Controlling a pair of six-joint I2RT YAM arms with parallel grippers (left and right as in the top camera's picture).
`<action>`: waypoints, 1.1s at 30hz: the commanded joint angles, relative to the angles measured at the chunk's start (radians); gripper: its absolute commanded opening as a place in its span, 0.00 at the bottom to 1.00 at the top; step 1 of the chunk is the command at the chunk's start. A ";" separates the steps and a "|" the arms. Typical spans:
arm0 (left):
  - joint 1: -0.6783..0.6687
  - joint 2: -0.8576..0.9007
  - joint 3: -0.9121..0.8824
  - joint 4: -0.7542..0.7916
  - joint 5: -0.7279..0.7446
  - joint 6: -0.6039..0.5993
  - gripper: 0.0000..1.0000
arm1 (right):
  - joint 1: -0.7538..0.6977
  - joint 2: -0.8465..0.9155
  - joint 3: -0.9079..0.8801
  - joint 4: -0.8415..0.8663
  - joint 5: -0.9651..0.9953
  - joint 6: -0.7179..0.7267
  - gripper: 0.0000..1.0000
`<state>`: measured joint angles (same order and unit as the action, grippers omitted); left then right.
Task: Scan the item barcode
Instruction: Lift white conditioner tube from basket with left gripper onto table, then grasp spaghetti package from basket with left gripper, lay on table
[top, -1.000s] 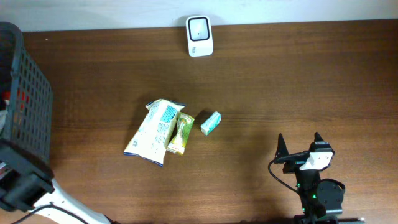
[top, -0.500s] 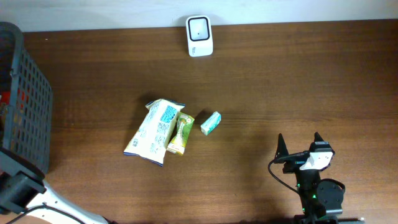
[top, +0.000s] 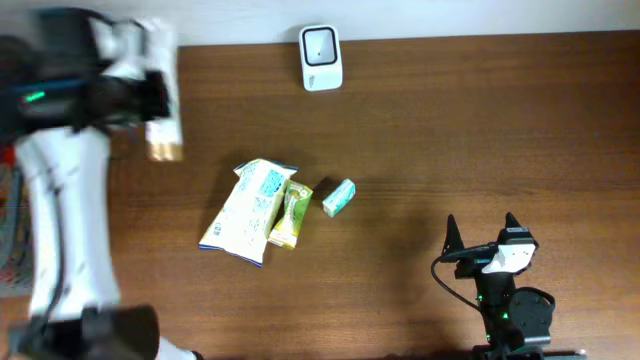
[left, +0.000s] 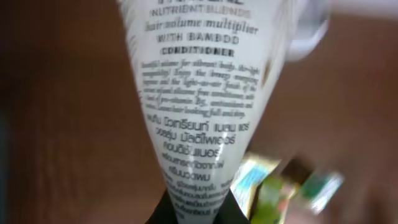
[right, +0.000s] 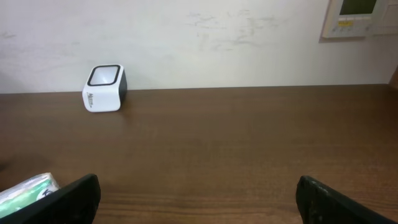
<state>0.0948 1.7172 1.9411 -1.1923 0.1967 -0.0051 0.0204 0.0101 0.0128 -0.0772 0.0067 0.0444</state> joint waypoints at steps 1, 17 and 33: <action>-0.089 0.122 -0.172 0.003 -0.142 -0.002 0.00 | 0.006 -0.006 -0.007 -0.005 0.002 -0.007 0.99; -0.138 0.254 -0.397 0.208 -0.114 -0.131 0.61 | 0.006 -0.006 -0.007 -0.005 0.002 -0.007 0.99; 0.354 0.245 0.659 0.001 -0.348 0.043 0.99 | 0.006 -0.006 -0.007 -0.005 0.002 -0.006 0.99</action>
<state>0.3531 1.9591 2.5855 -1.1900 -0.0978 0.0341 0.0204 0.0101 0.0128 -0.0772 0.0067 0.0444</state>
